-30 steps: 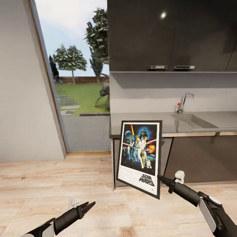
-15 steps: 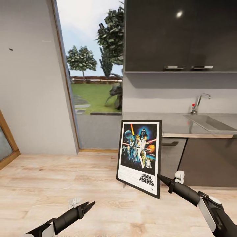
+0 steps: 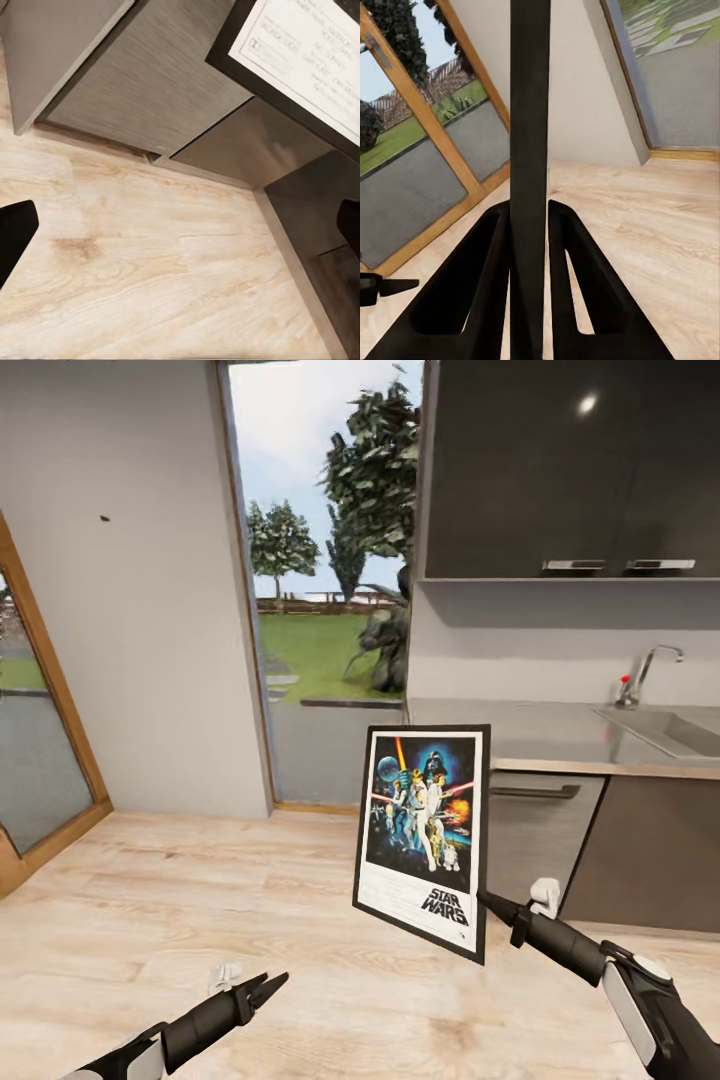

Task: Pick up the poster from the kitchen countertop and hang it on one of the wall nails in the kitchen.

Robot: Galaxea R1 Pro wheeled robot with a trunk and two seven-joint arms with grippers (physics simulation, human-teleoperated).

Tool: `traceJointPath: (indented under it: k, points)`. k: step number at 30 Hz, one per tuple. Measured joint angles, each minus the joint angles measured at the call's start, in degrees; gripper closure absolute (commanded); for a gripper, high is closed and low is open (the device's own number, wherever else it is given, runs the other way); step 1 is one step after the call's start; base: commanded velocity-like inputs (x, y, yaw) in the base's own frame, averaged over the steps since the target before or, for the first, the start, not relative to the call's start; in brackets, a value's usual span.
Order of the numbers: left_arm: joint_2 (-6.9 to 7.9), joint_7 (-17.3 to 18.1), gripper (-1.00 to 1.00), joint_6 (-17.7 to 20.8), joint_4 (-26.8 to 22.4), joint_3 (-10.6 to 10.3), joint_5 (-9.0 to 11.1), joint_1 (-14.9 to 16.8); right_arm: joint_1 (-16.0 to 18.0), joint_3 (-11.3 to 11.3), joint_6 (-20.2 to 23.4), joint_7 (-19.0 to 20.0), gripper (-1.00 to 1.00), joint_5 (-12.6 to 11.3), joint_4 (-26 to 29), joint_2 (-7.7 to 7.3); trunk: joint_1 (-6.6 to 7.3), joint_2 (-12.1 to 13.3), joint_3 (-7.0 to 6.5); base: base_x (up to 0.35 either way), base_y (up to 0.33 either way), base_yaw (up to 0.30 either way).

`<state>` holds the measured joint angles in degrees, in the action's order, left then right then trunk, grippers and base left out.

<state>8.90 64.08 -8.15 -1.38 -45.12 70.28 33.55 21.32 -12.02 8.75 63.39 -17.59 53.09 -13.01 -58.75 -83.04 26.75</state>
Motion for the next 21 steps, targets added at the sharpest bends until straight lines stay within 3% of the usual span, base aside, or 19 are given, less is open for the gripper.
traceJointPath:
  k: [6, 21]
  points:
    - [0.05, 0.0, -1.00, 0.0, 0.0, 0.0, 0.0, 0.0, 0.0, 0.1, 0.0, -0.4, 1.00, 0.1, 0.0, 0.02, 0.01, 0.0, -0.03, -0.163, 0.174, 0.069]
    - [0.07, -0.1, -1.00, 0.0, 0.0, 0.0, 0.1, 0.0, 0.0, 0.1, -0.1, -0.4, 1.00, 0.2, 0.0, 0.10, 0.02, 0.0, -0.38, -0.012, 0.012, 0.266]
